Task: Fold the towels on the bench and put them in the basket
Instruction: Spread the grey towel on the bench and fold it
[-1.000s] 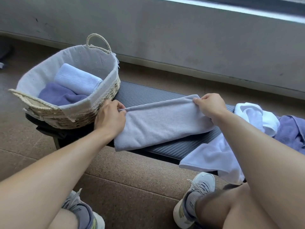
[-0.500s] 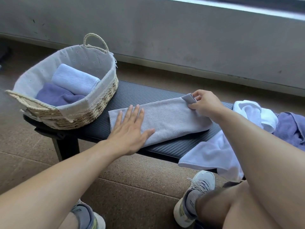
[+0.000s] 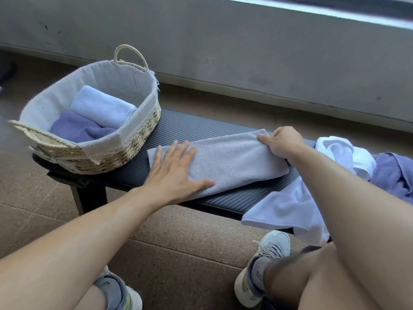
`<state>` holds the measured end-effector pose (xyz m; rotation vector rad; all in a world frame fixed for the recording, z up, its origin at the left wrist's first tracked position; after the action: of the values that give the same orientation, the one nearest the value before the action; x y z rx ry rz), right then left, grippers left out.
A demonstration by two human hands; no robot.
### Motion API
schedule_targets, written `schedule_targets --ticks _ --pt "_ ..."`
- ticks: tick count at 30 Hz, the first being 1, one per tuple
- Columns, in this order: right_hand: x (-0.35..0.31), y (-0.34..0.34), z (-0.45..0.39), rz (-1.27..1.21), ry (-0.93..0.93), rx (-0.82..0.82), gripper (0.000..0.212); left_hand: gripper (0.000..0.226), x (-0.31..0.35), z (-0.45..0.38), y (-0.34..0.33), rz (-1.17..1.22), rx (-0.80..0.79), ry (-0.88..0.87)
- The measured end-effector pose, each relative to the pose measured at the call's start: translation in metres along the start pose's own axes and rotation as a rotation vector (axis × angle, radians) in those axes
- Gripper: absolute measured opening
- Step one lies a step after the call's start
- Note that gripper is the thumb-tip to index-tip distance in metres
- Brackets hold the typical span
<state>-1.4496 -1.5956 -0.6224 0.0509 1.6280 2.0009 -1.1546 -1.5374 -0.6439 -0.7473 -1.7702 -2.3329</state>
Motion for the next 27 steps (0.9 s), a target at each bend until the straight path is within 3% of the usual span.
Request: schedule_targets --ticks 4,8,15,18,21,24,27 --pt "0.003 -0.001 0.002 0.039 -0.038 -0.076 0.06 0.088 0.001 0.002 0.004 0.064 0.118 0.02" --pt "0.003 0.0 0.004 0.067 -0.05 -0.116 0.065 0.093 -0.003 0.001 -0.01 -0.078 -0.009 0.021" --pt "-0.001 0.005 0.01 0.037 0.001 -0.062 0.06 0.106 -0.006 -0.004 -0.009 -0.067 -0.076 0.039" --pt "-0.009 0.009 0.019 -0.128 0.043 -0.155 0.048 0.095 0.003 0.0 -0.003 -0.051 0.003 -0.012" --pt "-0.027 0.015 0.033 -0.39 0.125 -0.304 0.034 0.081 0.03 0.006 0.005 0.002 0.127 -0.187" --pt "-0.047 0.017 0.047 -0.552 0.229 -0.373 0.032 0.075 0.048 0.007 0.006 0.147 0.096 -0.266" --pt "-0.065 0.017 0.058 -0.603 0.295 -0.332 0.022 0.073 0.046 0.0 -0.004 0.144 0.011 -0.23"
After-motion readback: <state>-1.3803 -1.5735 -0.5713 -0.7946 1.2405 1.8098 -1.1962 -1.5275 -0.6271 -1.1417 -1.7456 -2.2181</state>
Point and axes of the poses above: each hand's wrist, its own z-axis away from the middle knuckle, its own y-axis out of the back of the hand, x = y × z, the point moved 5 cm from there along -z, towards the middle knuckle, and after that the axes turned 12 degrees about z, right-handed, at the moved point
